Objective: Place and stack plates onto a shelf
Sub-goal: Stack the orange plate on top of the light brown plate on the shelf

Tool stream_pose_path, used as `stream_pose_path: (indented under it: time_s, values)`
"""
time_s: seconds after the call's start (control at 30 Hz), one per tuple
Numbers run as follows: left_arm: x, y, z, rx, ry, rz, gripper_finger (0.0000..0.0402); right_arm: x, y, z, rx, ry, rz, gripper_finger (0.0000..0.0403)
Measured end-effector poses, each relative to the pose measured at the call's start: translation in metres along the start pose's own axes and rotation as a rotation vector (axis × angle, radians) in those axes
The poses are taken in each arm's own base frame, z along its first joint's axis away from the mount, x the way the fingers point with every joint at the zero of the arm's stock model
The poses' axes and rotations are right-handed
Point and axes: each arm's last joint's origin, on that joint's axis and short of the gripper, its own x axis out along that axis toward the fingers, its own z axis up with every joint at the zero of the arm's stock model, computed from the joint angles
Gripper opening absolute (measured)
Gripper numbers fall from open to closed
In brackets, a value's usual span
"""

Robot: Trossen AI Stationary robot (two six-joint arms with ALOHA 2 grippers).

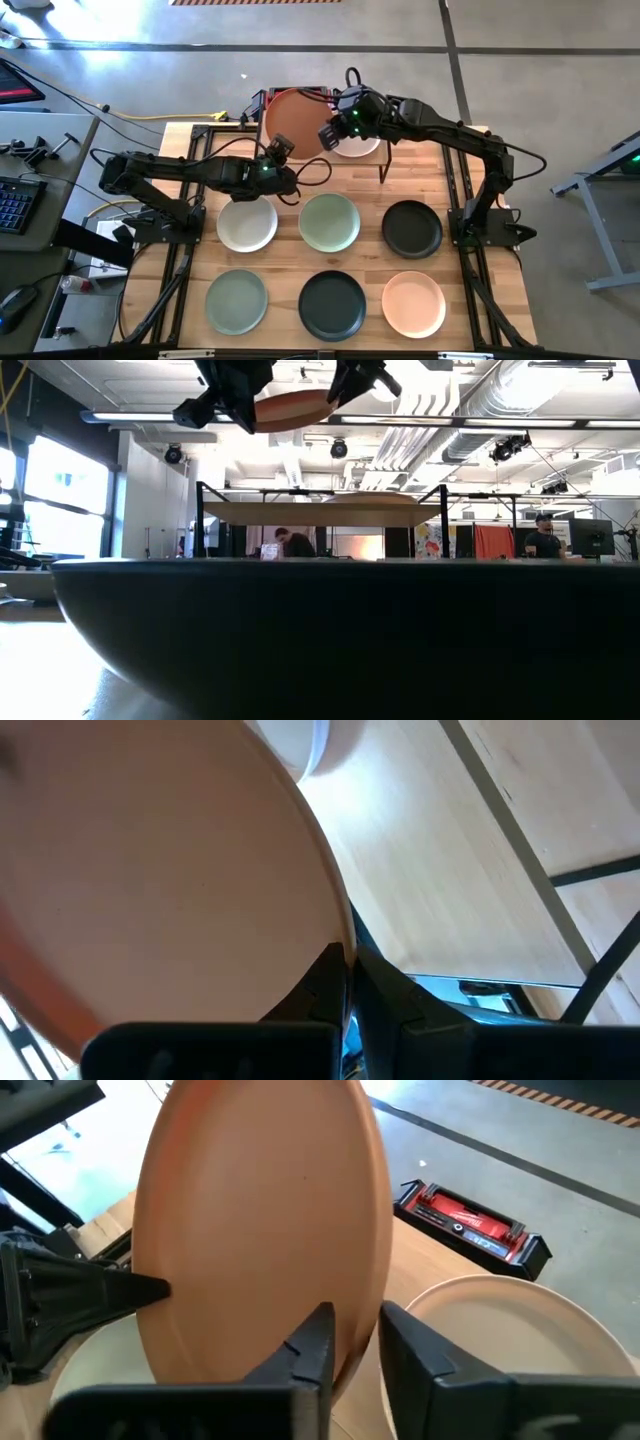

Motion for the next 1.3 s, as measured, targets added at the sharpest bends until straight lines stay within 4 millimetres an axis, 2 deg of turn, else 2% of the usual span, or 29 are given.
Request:
stream_pose_path:
  time_s: [0.13,0.3,0.6,1.03,1.3]
  values:
    - [0.0,0.0,0.001,-0.003,-0.025,-0.013,0.0011,0.0,0.0,0.0,0.018,-0.003,-0.004,0.0006]
    - [0.0,0.0,0.001,-0.009,-0.025,-0.016,0.0019,0.0,0.0,0.0,0.041,-0.002,-0.002,0.0004]
    - [0.0,-0.001,0.002,-0.14,-0.066,-0.05,0.0029,0.0,0.0,0.0,0.062,0.0,-0.005,0.0001]
    - [0.001,0.0,-0.001,-0.32,-0.037,-0.038,0.0116,-0.001,-0.001,0.0,0.066,-0.013,-0.033,0.0]
    - [-0.004,0.003,-0.004,-0.399,-0.016,0.007,0.0127,0.0,-0.019,0.009,0.092,-0.009,-0.067,0.0]
